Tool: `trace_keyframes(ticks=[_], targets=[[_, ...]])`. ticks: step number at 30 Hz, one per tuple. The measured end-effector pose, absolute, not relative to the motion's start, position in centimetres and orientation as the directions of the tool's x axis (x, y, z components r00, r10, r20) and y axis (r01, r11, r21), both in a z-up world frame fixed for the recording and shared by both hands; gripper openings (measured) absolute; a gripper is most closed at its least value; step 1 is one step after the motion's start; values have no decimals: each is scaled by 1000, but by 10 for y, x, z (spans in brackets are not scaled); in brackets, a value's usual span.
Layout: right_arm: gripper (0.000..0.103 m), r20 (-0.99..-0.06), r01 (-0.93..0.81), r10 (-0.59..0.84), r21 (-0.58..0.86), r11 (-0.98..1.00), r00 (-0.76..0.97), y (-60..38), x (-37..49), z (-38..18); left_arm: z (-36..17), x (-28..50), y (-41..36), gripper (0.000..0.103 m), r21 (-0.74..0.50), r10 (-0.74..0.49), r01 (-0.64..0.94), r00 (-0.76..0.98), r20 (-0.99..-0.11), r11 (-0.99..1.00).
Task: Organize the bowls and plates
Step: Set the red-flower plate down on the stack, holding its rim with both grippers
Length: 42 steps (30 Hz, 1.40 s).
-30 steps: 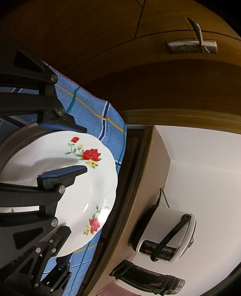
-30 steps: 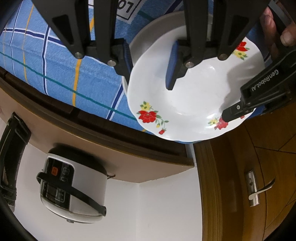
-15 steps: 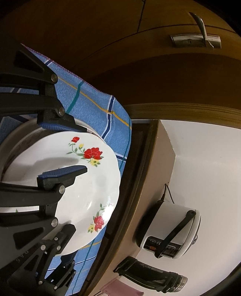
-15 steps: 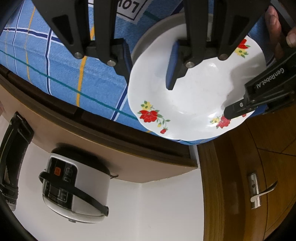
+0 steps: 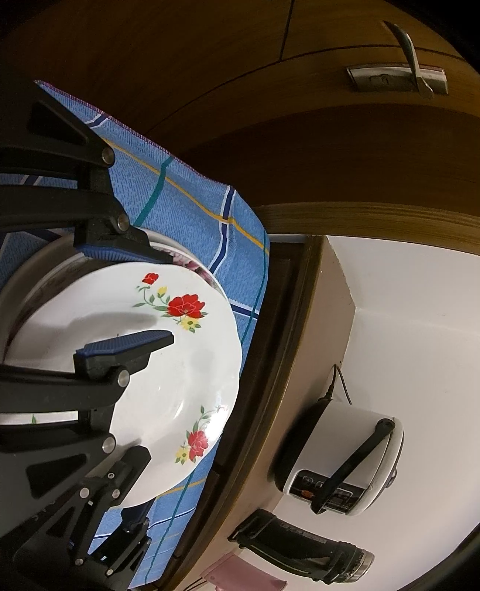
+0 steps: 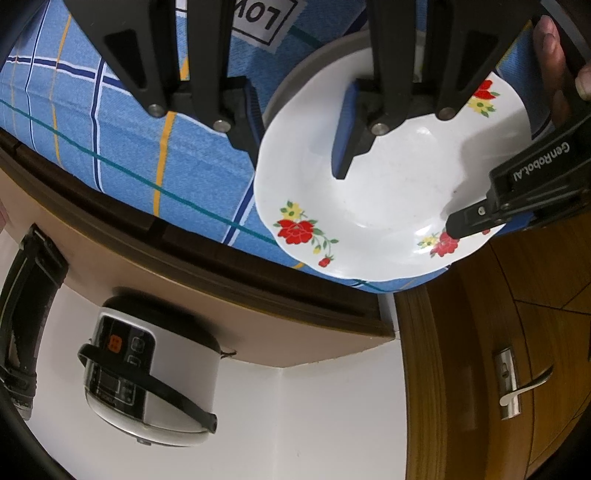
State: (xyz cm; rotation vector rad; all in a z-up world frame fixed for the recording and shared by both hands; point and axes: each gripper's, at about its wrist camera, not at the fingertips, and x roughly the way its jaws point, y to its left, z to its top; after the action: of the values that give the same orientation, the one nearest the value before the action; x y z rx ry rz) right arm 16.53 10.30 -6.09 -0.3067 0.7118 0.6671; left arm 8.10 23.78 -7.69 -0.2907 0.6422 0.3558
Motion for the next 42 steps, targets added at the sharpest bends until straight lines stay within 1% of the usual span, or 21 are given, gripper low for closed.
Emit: trace_keyframes(ticks=[7, 8, 12, 42], targets=[[35, -688, -659, 456, -44, 751, 564, 103, 165, -62, -77, 79, 238, 37, -159, 230, -410, 747, -624, 898], [35, -674, -655, 461, -46, 754, 578, 102, 165, -62, -77, 79, 238, 37, -159, 230, -410, 746, -624, 898], [35, -667, -653, 457, -59, 755, 589, 102, 163, -61, -76, 79, 239, 37, -161, 230, -411, 748, -623, 897], [37, -667, -658, 444, -92, 747, 598, 104, 166, -63, -76, 80, 237, 37, -156, 236, -415, 744, -625, 897]])
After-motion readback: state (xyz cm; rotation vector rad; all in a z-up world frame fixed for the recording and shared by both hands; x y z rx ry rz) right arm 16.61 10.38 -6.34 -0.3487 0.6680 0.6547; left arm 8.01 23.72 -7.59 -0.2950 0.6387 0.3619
